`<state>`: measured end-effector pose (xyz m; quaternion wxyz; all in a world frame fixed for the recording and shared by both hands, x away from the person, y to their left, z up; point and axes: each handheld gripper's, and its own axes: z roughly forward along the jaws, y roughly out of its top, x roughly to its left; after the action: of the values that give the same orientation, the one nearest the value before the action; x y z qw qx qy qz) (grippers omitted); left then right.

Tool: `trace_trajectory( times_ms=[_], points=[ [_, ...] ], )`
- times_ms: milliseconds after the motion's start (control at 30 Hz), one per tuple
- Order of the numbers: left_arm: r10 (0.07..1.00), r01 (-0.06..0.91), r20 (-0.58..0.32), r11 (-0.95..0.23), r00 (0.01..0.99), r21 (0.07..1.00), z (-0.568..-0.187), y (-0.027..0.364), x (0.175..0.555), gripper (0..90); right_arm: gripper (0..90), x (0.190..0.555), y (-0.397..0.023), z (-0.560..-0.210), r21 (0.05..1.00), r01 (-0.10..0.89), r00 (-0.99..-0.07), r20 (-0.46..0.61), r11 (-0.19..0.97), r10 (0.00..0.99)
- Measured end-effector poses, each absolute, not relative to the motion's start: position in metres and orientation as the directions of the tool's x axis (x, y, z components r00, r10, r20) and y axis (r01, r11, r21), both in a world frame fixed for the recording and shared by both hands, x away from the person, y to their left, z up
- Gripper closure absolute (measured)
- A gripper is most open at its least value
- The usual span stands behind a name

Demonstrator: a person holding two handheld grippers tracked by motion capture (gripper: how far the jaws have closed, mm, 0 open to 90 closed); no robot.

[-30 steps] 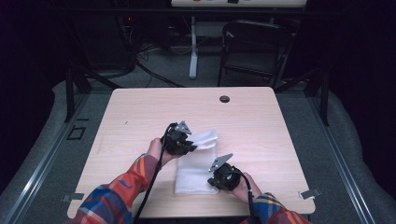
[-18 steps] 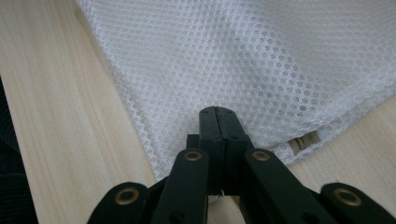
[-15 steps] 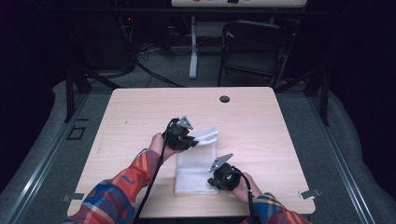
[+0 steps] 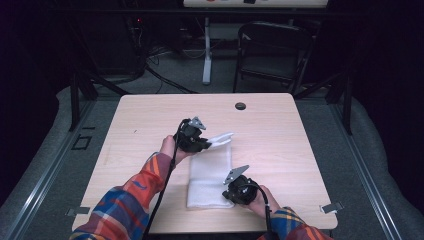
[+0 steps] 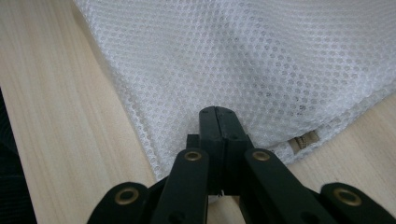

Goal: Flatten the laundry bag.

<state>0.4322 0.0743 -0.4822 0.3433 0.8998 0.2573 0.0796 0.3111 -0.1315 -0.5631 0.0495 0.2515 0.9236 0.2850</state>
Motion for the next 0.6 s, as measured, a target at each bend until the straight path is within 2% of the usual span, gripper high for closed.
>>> trace_trajectory(
  times_ms=[600],
  points=[
    [0.567, 0.424, -0.005, -0.612, 0.824, 0.668, -0.469, 0.063, 0.474, 79.8, 90.0, 0.311, -0.132, -0.564, 0.56, 0.435, -0.868, 0.054, 0.705, 0.493]
  ],
)
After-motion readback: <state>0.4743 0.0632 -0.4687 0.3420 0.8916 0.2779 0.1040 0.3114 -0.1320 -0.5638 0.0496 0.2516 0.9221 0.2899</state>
